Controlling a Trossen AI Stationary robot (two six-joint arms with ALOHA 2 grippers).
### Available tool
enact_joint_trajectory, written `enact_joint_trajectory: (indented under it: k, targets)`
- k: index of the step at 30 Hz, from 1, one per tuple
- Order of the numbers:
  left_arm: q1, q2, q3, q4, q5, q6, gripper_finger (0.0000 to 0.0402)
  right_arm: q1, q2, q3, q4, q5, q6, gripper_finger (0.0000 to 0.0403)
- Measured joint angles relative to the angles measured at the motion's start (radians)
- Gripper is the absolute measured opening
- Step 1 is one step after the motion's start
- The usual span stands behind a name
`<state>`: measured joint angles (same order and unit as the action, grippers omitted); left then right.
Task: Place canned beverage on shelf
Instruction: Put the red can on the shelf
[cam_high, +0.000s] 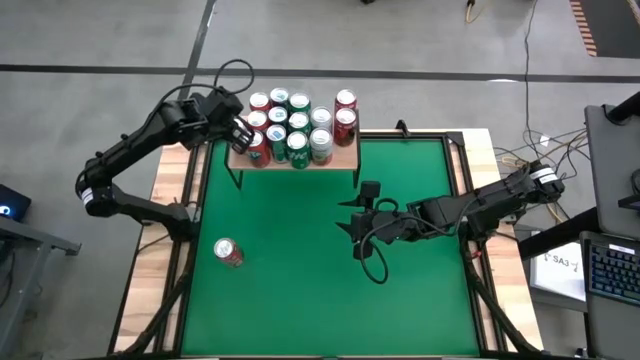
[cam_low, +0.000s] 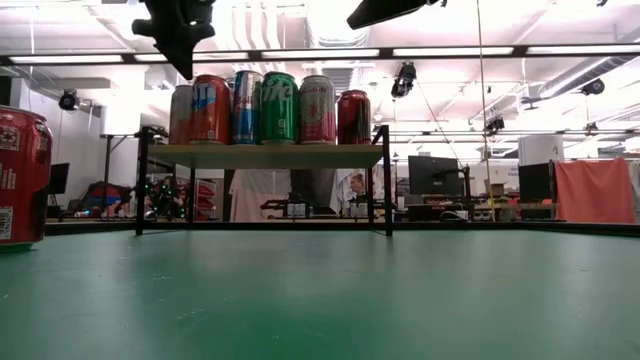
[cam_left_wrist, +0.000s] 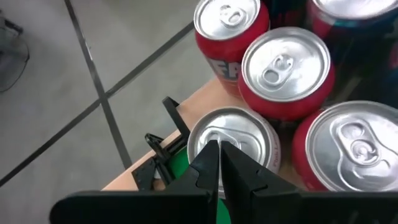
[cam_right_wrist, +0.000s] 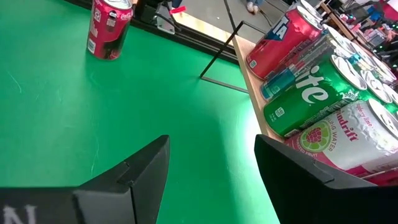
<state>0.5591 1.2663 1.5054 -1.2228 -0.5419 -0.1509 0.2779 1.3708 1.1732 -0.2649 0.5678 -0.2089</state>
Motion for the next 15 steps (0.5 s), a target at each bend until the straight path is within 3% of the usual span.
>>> enact_joint_trajectory:
  k: [15]
  targets:
    - [-0.003,-0.048,-0.128,0.039,-0.015,-0.043,0.0,0.0,0.0,0.0,0.0,0.0,0.0,0.0226]
